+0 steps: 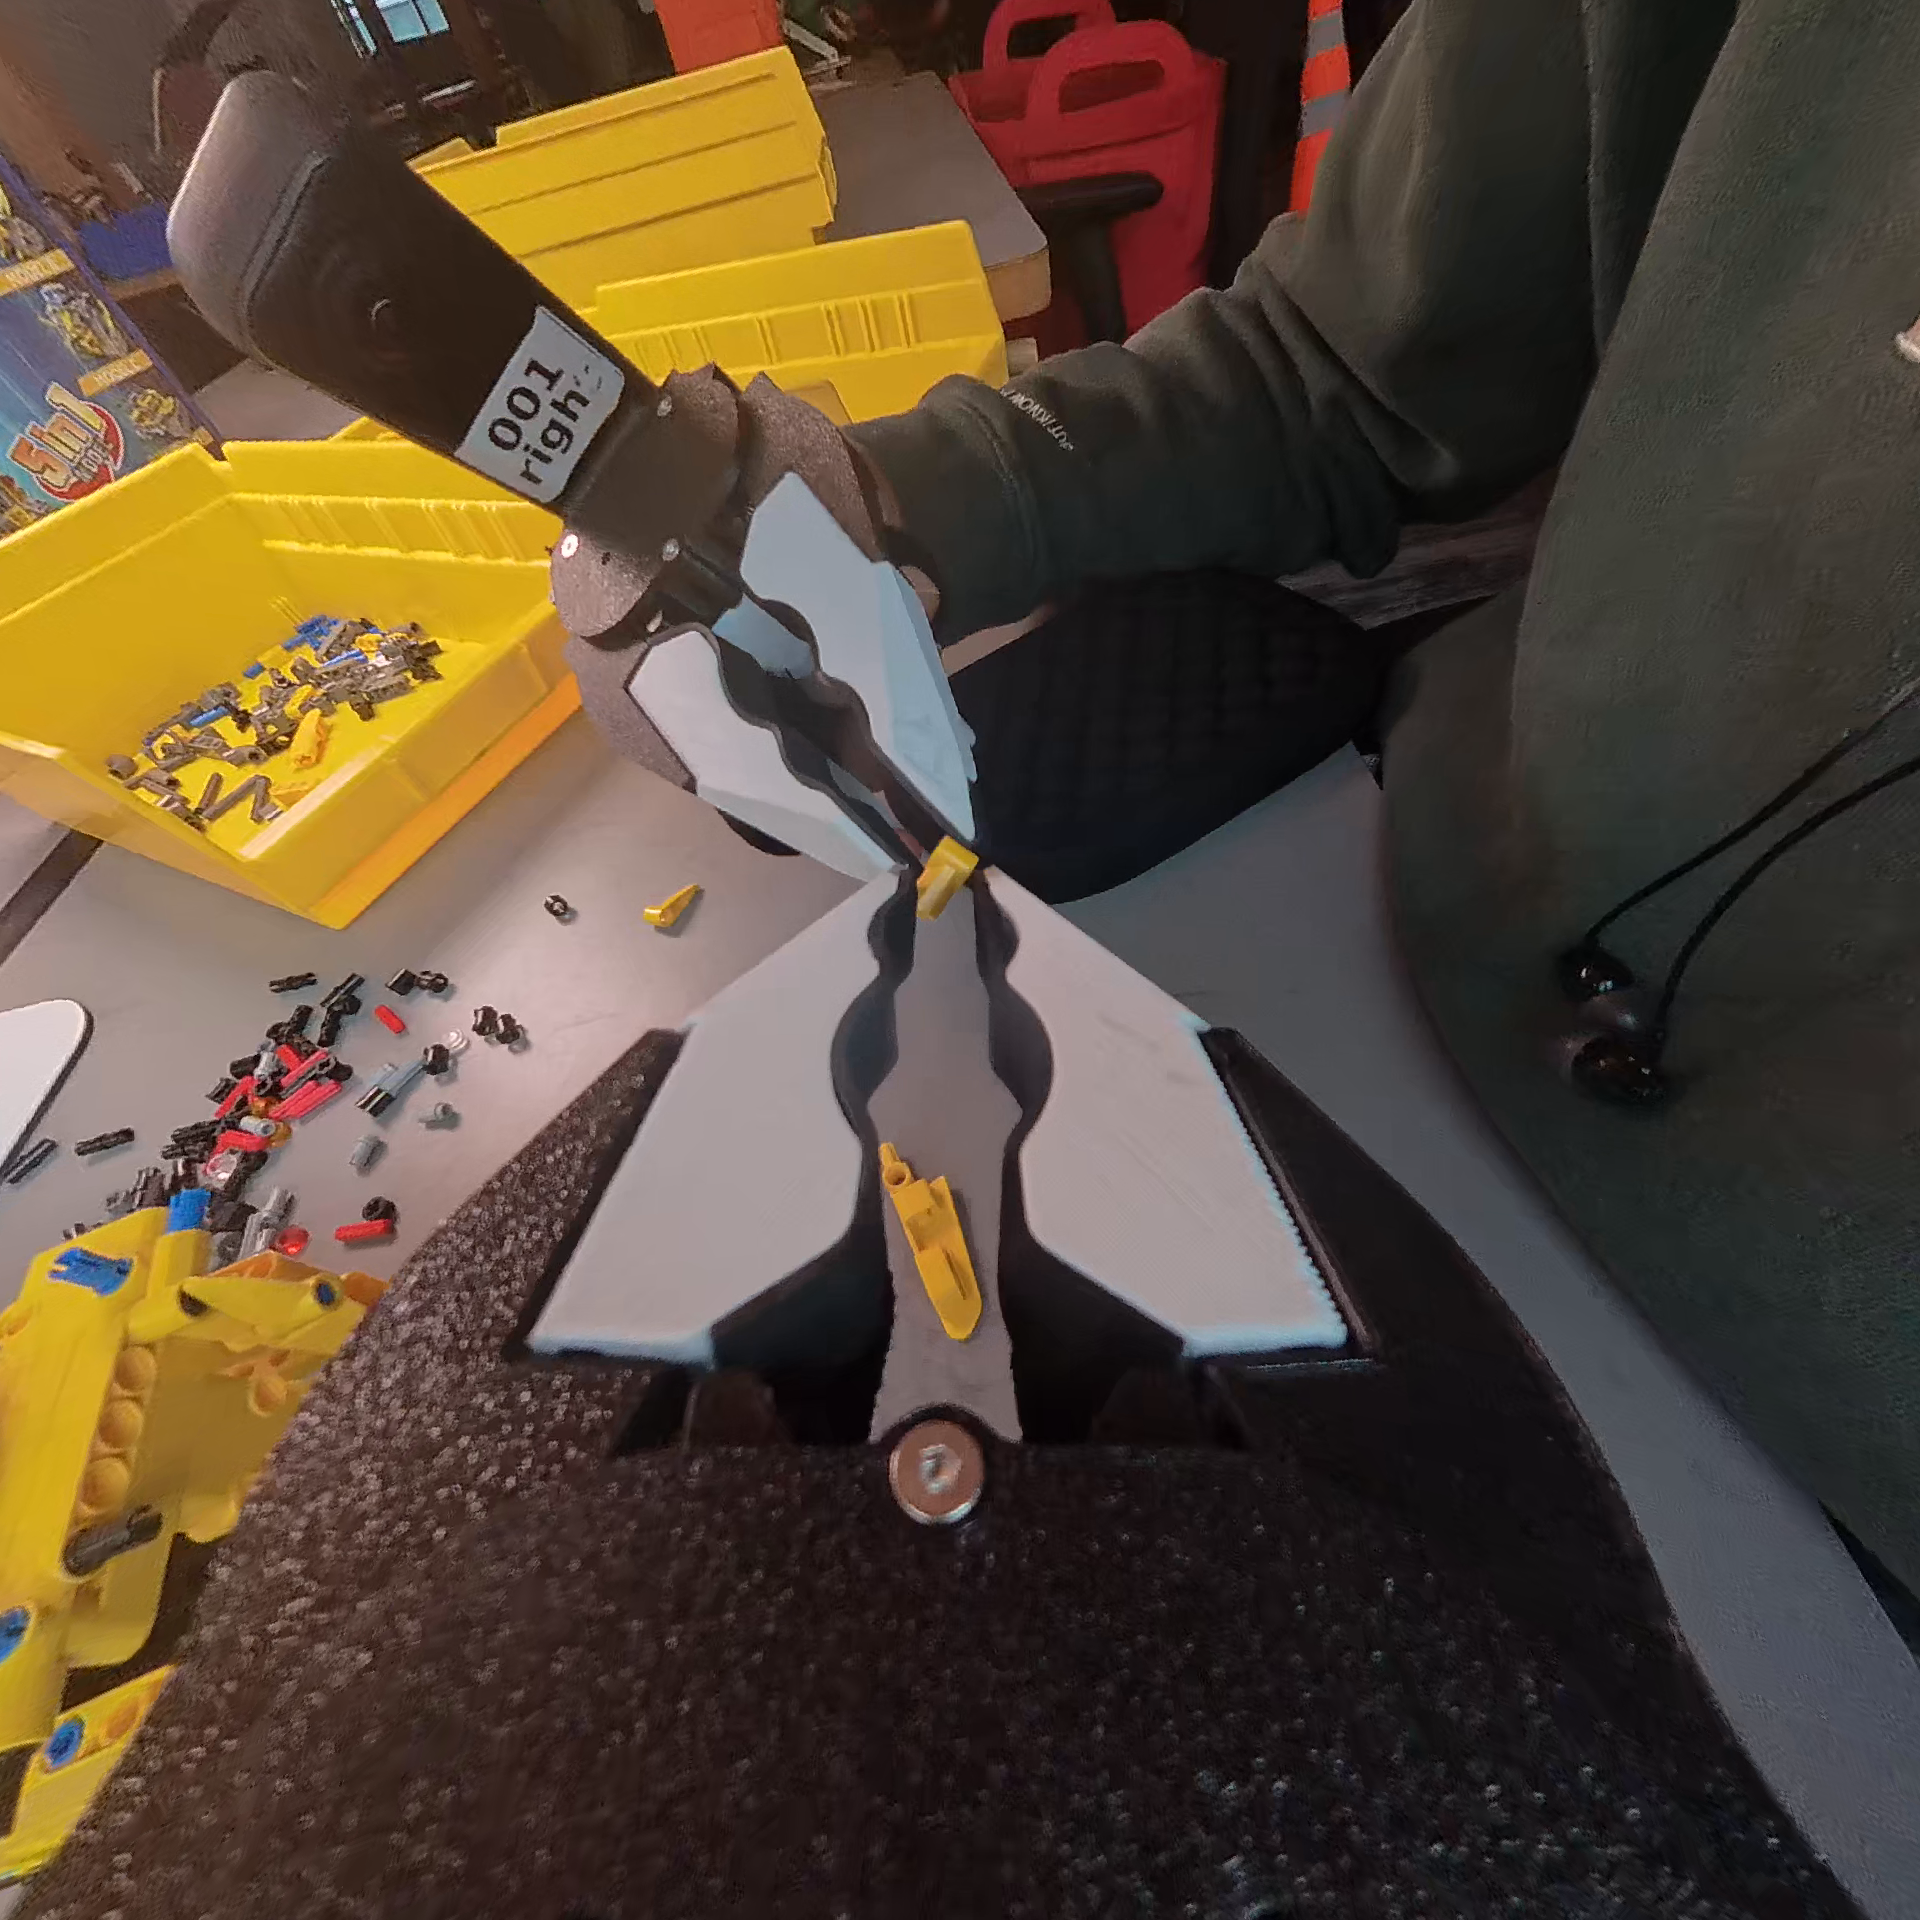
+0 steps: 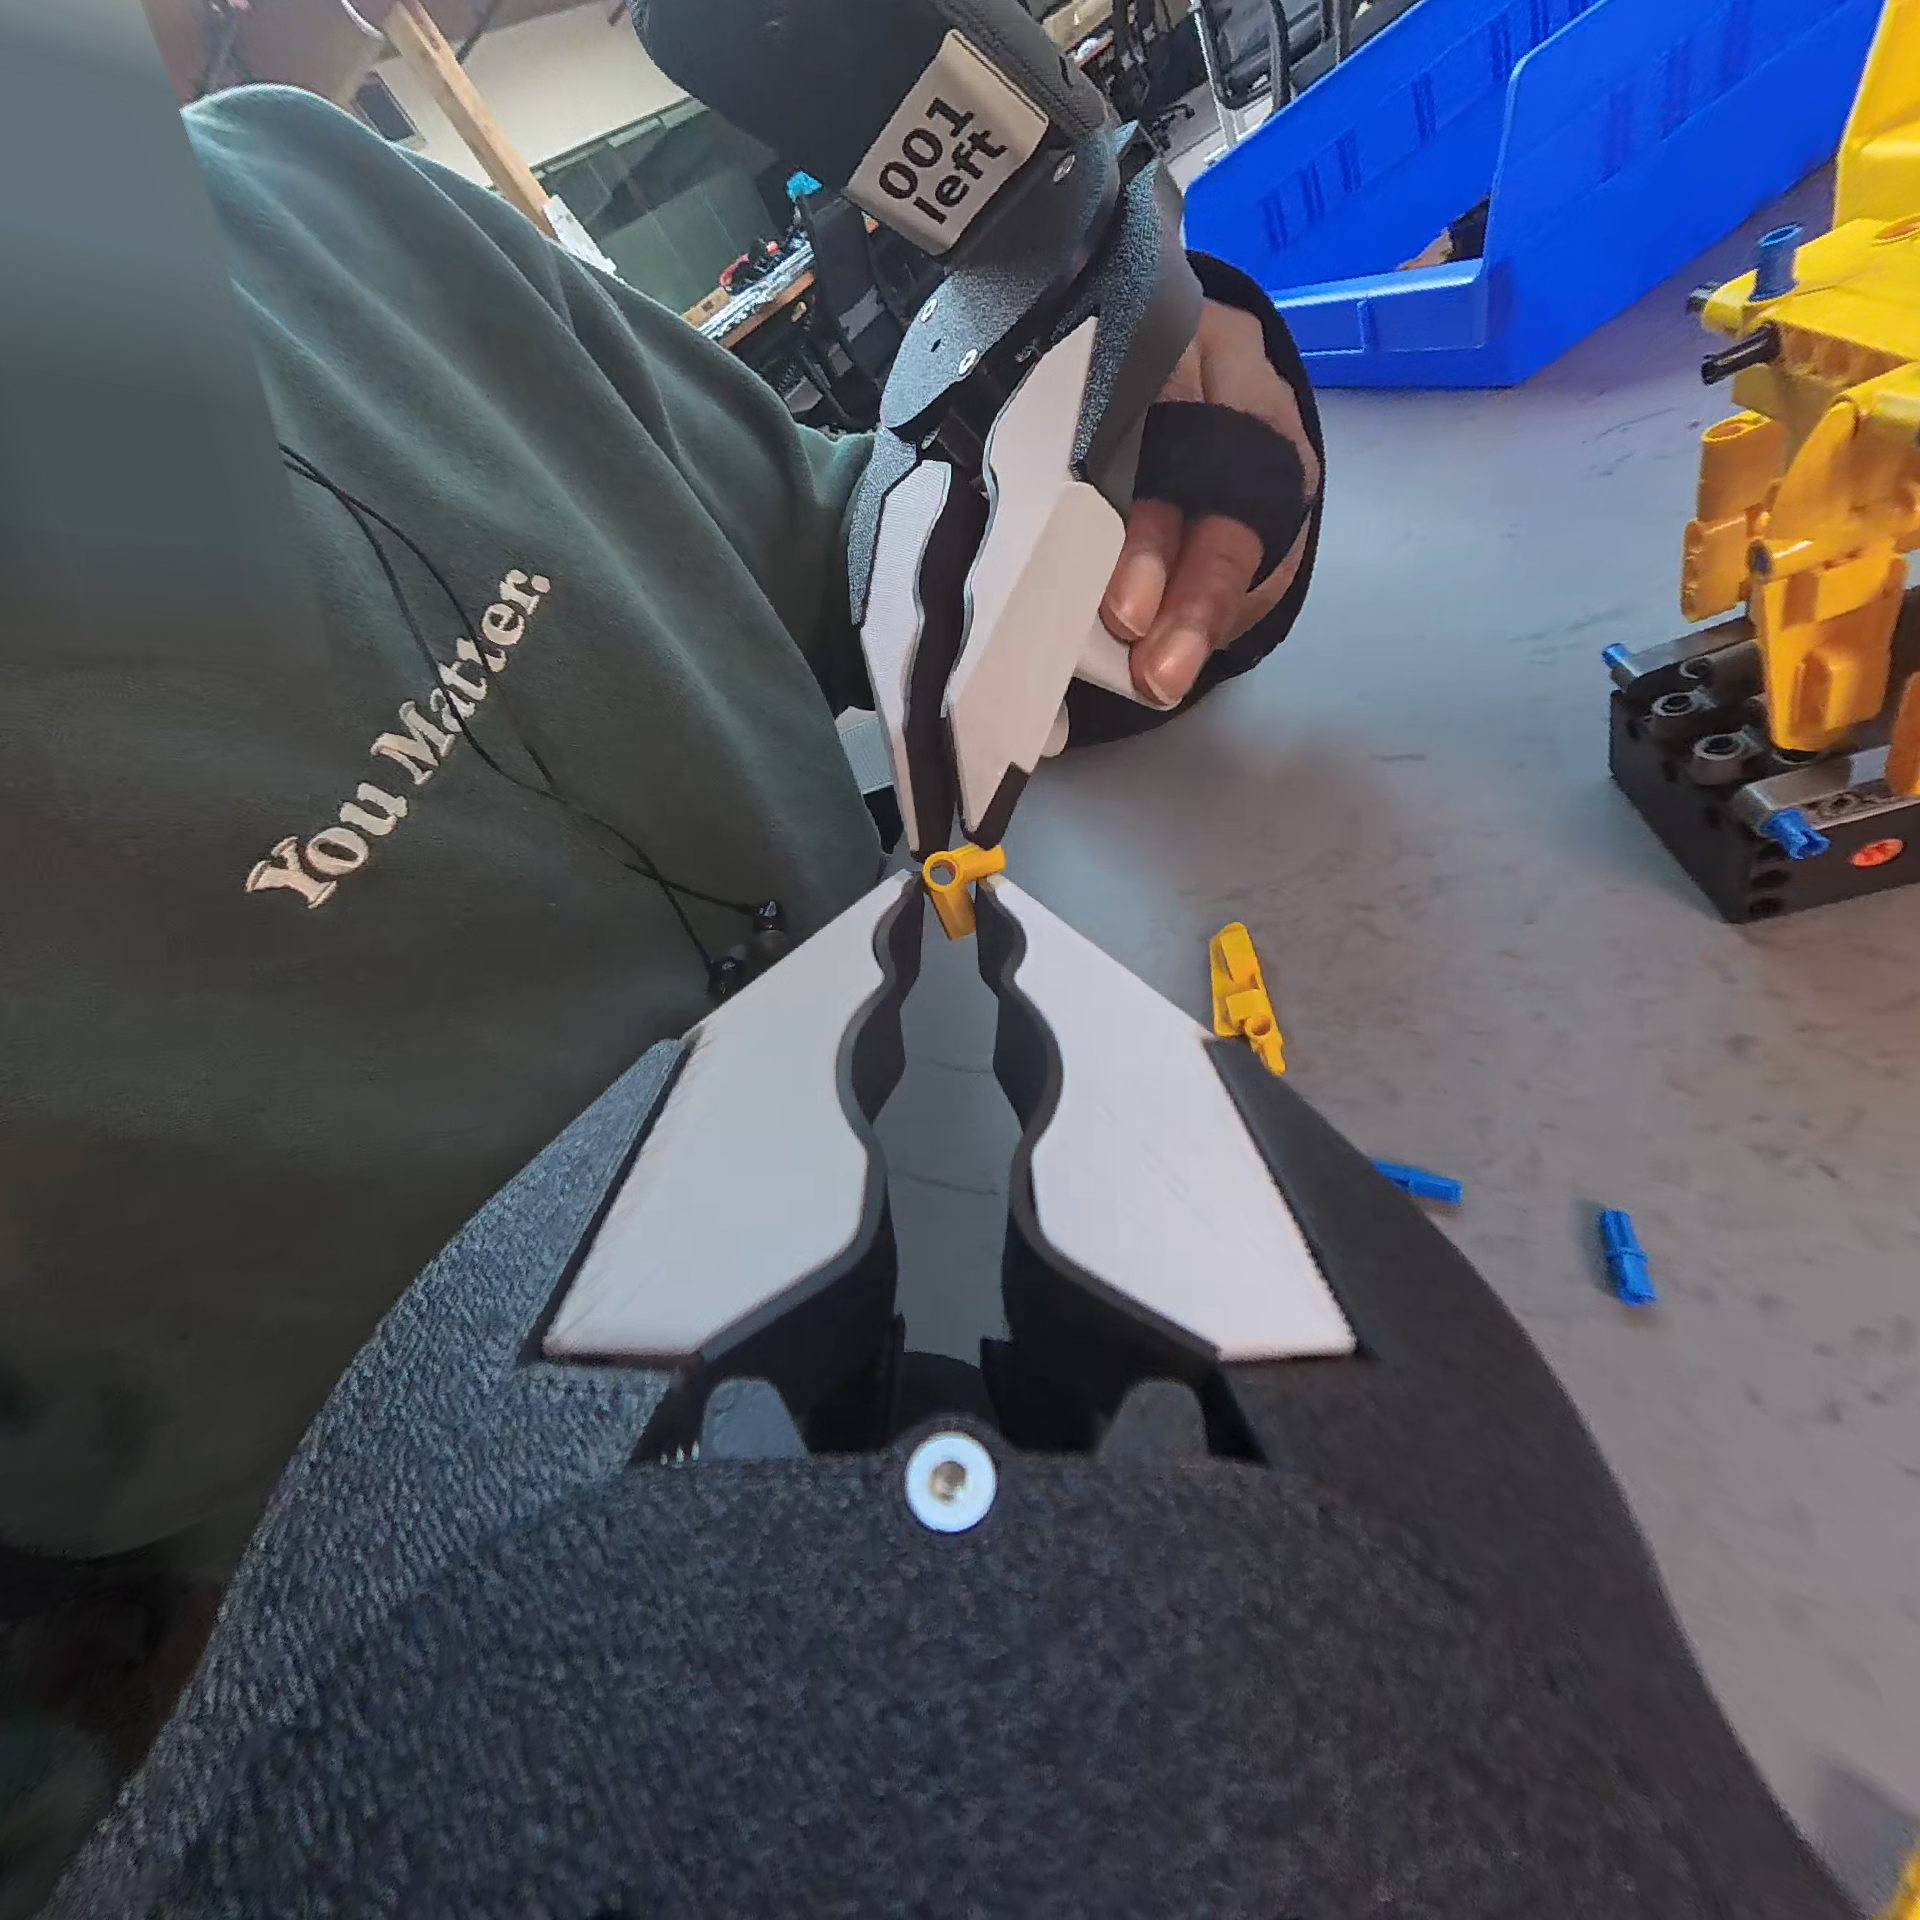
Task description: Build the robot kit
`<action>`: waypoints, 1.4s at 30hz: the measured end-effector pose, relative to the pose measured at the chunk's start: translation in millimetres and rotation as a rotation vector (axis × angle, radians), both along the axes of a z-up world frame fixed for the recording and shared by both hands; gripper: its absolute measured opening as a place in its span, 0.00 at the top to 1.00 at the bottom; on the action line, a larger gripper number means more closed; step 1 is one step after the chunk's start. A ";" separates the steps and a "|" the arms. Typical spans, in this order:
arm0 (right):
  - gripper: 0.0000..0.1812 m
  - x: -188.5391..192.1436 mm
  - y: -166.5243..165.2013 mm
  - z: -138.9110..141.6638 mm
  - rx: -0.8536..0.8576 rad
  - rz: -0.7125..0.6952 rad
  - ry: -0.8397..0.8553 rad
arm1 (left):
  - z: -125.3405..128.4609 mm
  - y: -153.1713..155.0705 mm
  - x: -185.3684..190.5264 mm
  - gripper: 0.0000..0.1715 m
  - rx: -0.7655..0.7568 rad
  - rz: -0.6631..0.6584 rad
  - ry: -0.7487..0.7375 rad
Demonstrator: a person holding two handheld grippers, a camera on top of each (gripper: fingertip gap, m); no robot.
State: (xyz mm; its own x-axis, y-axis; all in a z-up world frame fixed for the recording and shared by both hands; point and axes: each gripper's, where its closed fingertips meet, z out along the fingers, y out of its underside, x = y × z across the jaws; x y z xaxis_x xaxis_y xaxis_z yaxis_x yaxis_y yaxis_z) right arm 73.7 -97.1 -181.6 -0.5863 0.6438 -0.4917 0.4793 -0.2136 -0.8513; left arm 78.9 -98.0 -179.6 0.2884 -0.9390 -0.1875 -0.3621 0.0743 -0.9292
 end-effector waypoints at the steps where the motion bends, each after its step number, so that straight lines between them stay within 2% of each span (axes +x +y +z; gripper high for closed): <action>1: 0.95 0.6 -1.0 0.0 -0.001 0.007 0.001 | -0.1 -0.6 0.4 0.95 0.009 -0.003 0.005; 5: 0.95 3.4 -5.8 1.5 -0.013 0.041 0.003 | 1.3 -3.4 2.7 0.97 0.036 -0.009 0.018; 12: 0.95 7.8 -11.3 5.2 -0.056 0.088 0.003 | 3.4 -8.4 6.8 0.96 0.082 -0.018 0.041; 16: 0.95 8.4 -11.4 4.2 -0.058 0.092 -0.004 | 2.3 -8.8 7.7 0.97 0.060 -0.015 0.052; 19: 0.94 0.1 2.8 7.0 -0.019 0.000 0.034 | 3.1 3.9 0.2 0.97 -0.072 0.048 -0.011; 22: 0.91 -10.8 22.6 14.6 0.174 -0.155 0.169 | 2.1 17.2 -9.6 0.98 -0.340 0.090 -0.154; 25: 0.91 -14.3 26.5 11.6 0.382 -0.212 0.214 | 6.6 23.6 -16.6 0.98 -0.559 0.083 -0.311; 27: 0.93 -18.3 28.9 9.6 0.425 -0.244 0.211 | 9.3 23.8 -17.5 0.98 -0.649 0.057 -0.381; 39: 0.96 -21.8 27.3 1.8 0.334 -0.240 0.133 | -0.4 26.1 -16.7 0.98 -0.682 0.080 -0.356; 42: 0.96 -22.2 33.9 -4.3 0.308 -0.253 0.088 | -9.3 30.1 -23.2 0.98 -0.617 0.131 -0.260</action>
